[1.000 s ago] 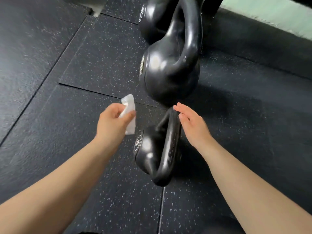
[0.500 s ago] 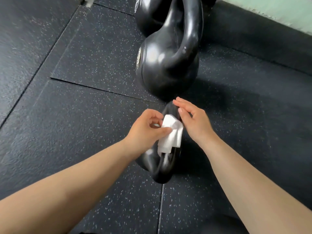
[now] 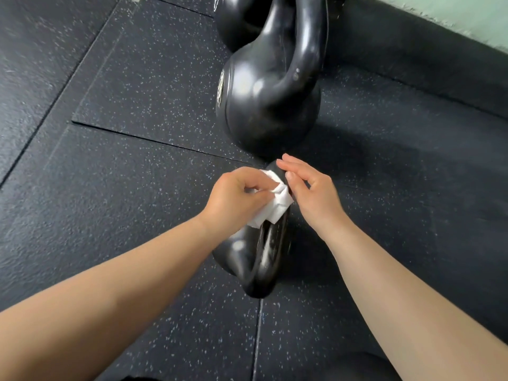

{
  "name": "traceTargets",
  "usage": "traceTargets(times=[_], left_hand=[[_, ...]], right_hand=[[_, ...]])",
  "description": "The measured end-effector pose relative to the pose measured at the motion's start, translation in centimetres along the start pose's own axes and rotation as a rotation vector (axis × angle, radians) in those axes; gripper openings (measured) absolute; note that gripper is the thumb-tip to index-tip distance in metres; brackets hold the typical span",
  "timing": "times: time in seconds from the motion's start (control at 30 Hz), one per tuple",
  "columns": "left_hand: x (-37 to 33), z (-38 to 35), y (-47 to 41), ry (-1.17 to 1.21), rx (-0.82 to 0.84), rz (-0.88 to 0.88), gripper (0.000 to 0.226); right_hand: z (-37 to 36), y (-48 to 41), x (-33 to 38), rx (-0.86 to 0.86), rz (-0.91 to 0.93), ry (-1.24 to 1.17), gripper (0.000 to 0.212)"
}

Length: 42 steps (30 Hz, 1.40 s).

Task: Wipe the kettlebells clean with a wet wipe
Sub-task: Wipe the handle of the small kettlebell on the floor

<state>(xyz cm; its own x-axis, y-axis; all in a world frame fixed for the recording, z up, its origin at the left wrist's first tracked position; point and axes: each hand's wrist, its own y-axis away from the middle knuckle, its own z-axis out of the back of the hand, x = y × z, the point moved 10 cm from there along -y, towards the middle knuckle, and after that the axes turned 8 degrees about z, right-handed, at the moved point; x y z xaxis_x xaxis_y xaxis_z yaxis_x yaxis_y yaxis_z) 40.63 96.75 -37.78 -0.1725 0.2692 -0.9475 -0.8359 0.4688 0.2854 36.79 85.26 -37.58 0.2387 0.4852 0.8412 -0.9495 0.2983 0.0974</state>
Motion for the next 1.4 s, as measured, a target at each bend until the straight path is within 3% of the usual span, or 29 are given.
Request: traceTargets(times=[0.1,0.27,0.37,0.47,0.6,0.73,0.8,1.0,1.07,1.2,1.27,1.4], left_hand=[[0.5,-0.7,1.7,0.011,0.133,0.004,0.038],[2.2,-0.3,3.3,0.045,0.099,0.064,0.036],[3.9,-0.7,4.0,0.242,0.173,0.209,0.034],[4.3,-2.4,5.3,0.509,0.311,0.378,0.013],[5.1,-2.6,3.4,0.561,0.283,0.468,0.007],[5.7,-3.1,0.7,0.781,0.237,0.547,0.031],[5.9,-3.9,0.8,0.777,0.326,0.545,0.039],[6.4,-5.3,5.1,0.708,0.730,0.541,0.035],[6.4,-5.1,4.7,0.688,0.710,0.527,0.032],[5.9,-4.1,1.5,0.697,0.476,0.469,0.030],[5.6,-4.5,1.4,0.693,0.492,0.455,0.029],[6.6,-5.2,4.9,0.610,0.691,0.491,0.015]], right_hand=[[0.1,0.0,0.2,0.000,0.008,0.018,0.031],[-0.1,0.2,0.2,-0.008,-0.008,-0.005,0.031],[-0.1,0.2,0.1,0.004,-0.010,0.001,0.032],[-0.1,0.1,-0.1,0.011,-0.017,-0.005,0.032],[-0.1,0.1,-0.2,-0.009,-0.016,-0.016,0.032],[-0.1,0.1,-0.1,-0.017,-0.016,-0.006,0.032],[0.0,0.1,-0.1,-0.010,-0.020,-0.001,0.032],[-0.1,0.1,-0.1,0.007,-0.020,0.025,0.033],[-0.1,0.0,-0.1,0.006,-0.012,0.041,0.033],[-0.2,0.0,0.1,0.007,0.006,0.072,0.033],[-0.2,0.1,0.2,0.013,0.004,0.080,0.034],[-0.1,0.2,0.3,0.014,0.010,0.095,0.034]])
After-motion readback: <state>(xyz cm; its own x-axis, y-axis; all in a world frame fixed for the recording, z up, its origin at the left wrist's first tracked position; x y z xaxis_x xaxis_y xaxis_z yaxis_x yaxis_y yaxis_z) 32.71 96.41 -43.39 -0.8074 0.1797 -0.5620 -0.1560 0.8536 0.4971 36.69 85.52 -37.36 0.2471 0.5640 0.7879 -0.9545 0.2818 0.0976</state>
